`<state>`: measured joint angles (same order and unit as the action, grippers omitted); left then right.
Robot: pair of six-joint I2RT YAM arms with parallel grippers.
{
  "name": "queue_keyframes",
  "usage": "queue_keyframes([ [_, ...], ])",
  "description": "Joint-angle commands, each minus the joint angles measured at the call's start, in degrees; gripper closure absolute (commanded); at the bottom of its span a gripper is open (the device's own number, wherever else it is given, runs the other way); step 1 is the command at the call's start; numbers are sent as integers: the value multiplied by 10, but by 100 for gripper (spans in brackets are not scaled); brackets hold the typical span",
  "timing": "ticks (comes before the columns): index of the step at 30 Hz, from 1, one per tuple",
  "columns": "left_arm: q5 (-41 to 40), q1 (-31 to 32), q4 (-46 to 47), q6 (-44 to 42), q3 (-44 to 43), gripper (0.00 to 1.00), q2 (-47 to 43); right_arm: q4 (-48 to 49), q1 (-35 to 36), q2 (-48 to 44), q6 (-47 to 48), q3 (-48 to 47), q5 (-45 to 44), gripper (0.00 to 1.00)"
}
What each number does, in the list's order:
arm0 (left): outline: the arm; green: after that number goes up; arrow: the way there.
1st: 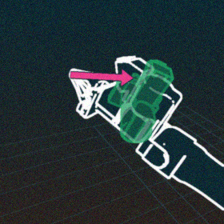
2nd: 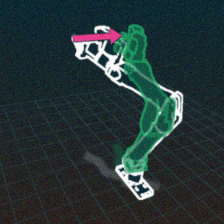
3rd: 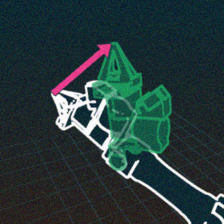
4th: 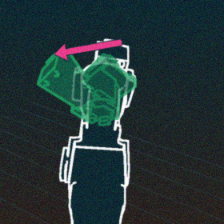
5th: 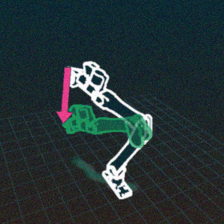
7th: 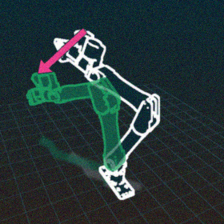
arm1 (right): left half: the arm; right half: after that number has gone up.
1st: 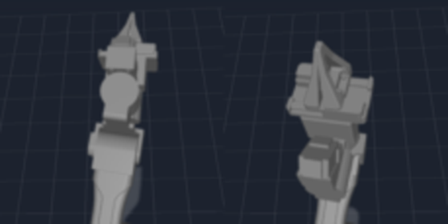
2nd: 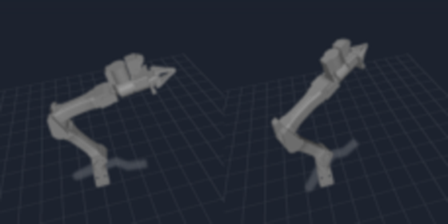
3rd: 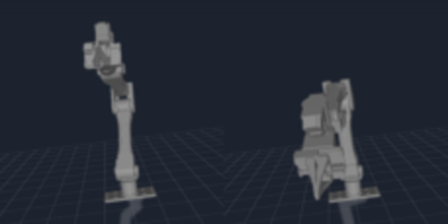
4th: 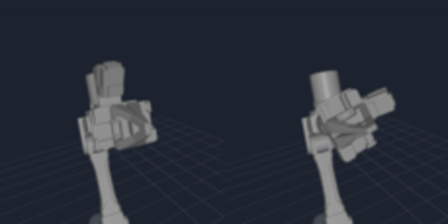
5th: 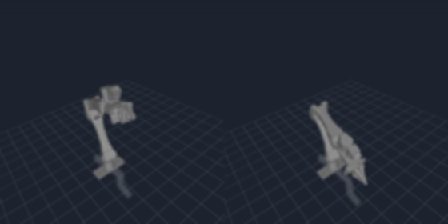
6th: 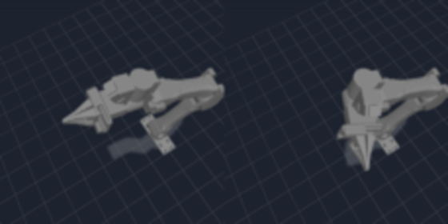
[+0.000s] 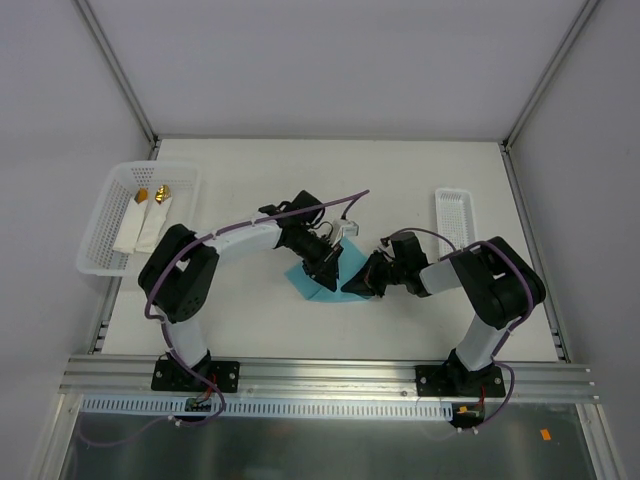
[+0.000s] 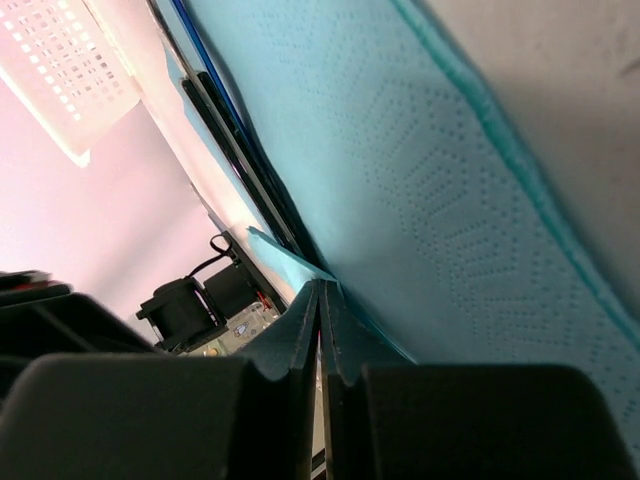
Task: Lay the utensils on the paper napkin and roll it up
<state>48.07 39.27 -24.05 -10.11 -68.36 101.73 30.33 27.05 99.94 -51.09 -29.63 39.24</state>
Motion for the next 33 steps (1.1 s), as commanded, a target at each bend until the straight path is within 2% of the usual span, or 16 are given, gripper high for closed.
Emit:
queue_keyframes([
  [1, 45, -5, -14, 50, -21, 93, 17, -39, 3, 7, 4, -9, -15, 96],
  [8, 32, -26, -13, 73, -21, 96, 79, -48, 3, 9, 9, -15, -13, 96],
  [28, -11, -53, -11, 120, -20, 100, 152, -66, 2, 1, 20, -37, 0, 94],
  [33, -10, -57, -10, 124, -20, 100, 160, -111, 4, -31, 46, -46, -3, 93],
])
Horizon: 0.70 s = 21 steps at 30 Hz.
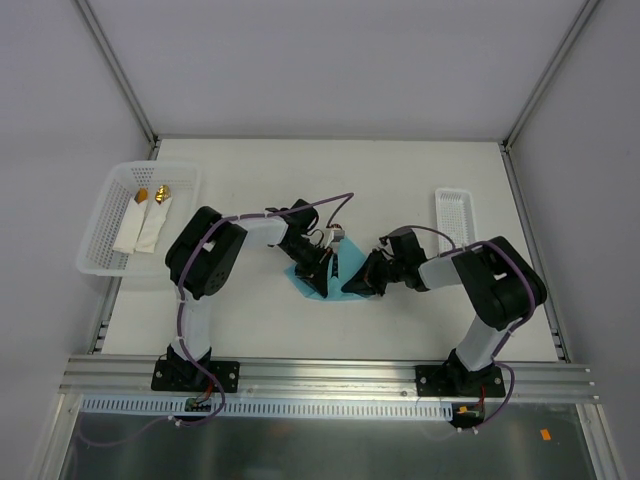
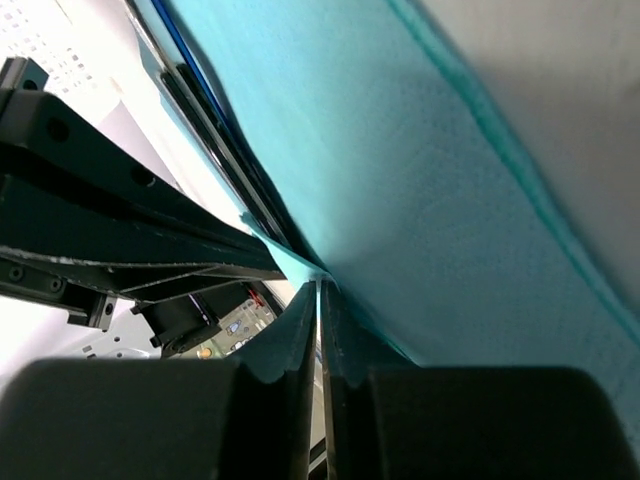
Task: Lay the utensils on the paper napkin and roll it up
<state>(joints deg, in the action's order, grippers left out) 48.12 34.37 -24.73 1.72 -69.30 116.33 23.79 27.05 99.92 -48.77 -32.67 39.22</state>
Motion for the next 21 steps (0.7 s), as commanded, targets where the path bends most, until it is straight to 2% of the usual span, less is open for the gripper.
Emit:
queue_keyframes([
  [1, -10, -8, -4, 5, -12, 100, 14, -54, 4, -48, 29, -17, -5, 92],
  [6, -7, -7, -4, 7, -15, 100, 20, -140, 3, -107, 70, -35, -24, 89],
  [11, -7, -8, -4, 9, -18, 100, 21, -181, 13, -140, 90, -55, -30, 88],
  [21, -6, -8, -4, 10, -21, 100, 28, -178, 33, -86, 95, -51, -43, 91],
])
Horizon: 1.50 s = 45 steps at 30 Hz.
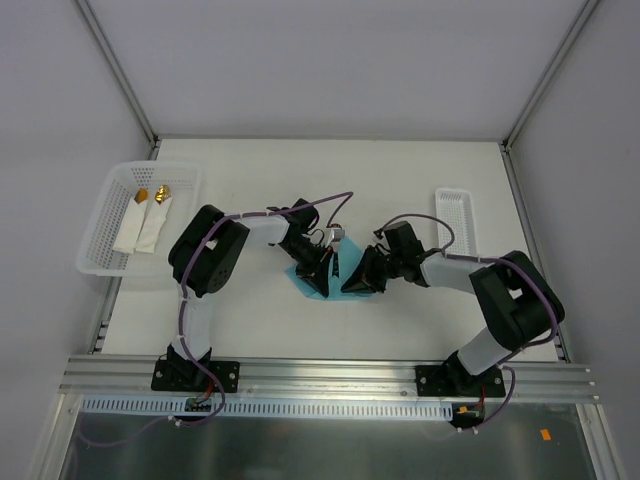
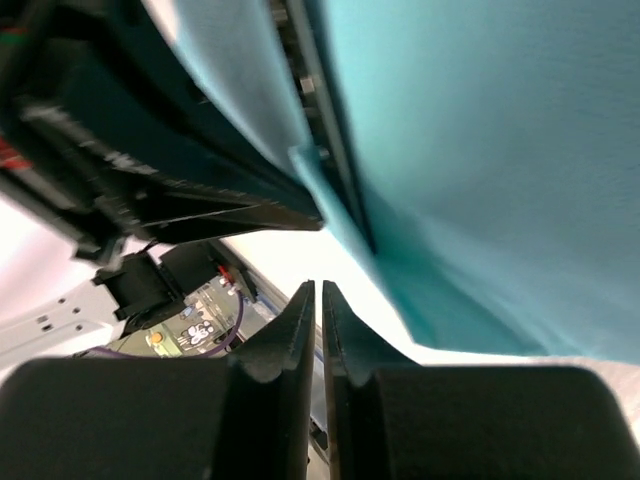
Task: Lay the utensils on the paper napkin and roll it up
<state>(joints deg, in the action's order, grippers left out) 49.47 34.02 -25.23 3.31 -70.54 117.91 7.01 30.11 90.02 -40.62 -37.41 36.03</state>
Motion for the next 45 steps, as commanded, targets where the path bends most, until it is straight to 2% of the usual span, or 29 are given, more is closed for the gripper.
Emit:
queue_keyframes([
  [1, -19, -4, 1, -5, -8, 100, 13, -10, 2, 22, 16, -2, -14, 91],
  [8, -18, -5, 1, -1, -7, 100, 16, 0, 0, 67, 31, 15, -26, 93],
  [16, -18, -11, 2, 2, 0, 100, 22, -1, -29, 68, 41, 32, -23, 94],
  [32, -20, -16, 2, 5, 1, 100, 26, -67, -92, 23, 118, 56, -16, 92],
  [36, -18, -16, 2, 5, 1, 100, 26, -111, -104, -11, 142, 55, -19, 90],
  [45, -21, -15, 2, 4, 2, 100, 20, -174, -95, -86, 156, -21, -29, 83],
])
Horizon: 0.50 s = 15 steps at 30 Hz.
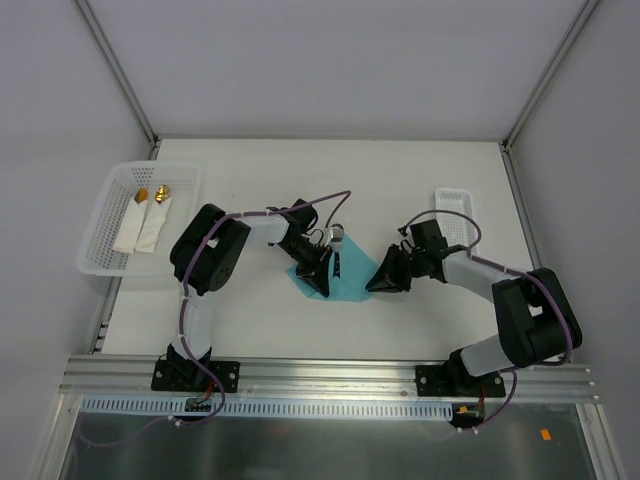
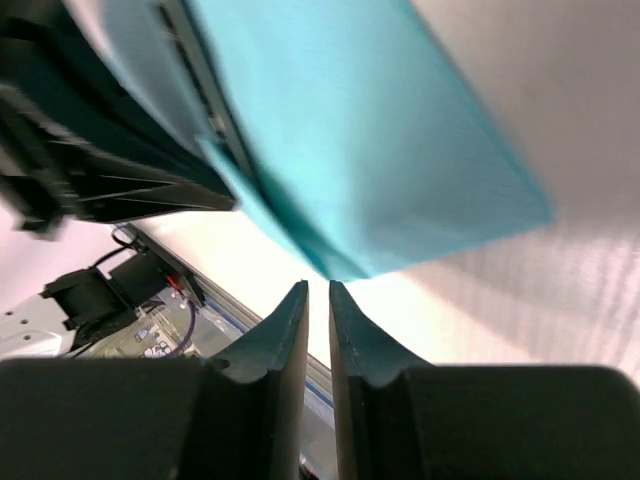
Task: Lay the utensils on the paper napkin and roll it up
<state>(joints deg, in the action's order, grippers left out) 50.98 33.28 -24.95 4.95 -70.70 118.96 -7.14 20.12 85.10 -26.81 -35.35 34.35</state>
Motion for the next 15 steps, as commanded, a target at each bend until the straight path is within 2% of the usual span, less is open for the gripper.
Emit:
queue_keyframes([
  [1, -37, -8, -1, -12, 3, 100, 10, -33, 10, -41, 11, -52, -13, 83],
  [7, -38, -8, -1, -12, 2, 100, 12, -8, 62, -30, -20, -69, -15, 81],
  [15, -39, -8, 0, -12, 3, 100, 11, 55, 92, 27, -54, -49, -22, 81],
])
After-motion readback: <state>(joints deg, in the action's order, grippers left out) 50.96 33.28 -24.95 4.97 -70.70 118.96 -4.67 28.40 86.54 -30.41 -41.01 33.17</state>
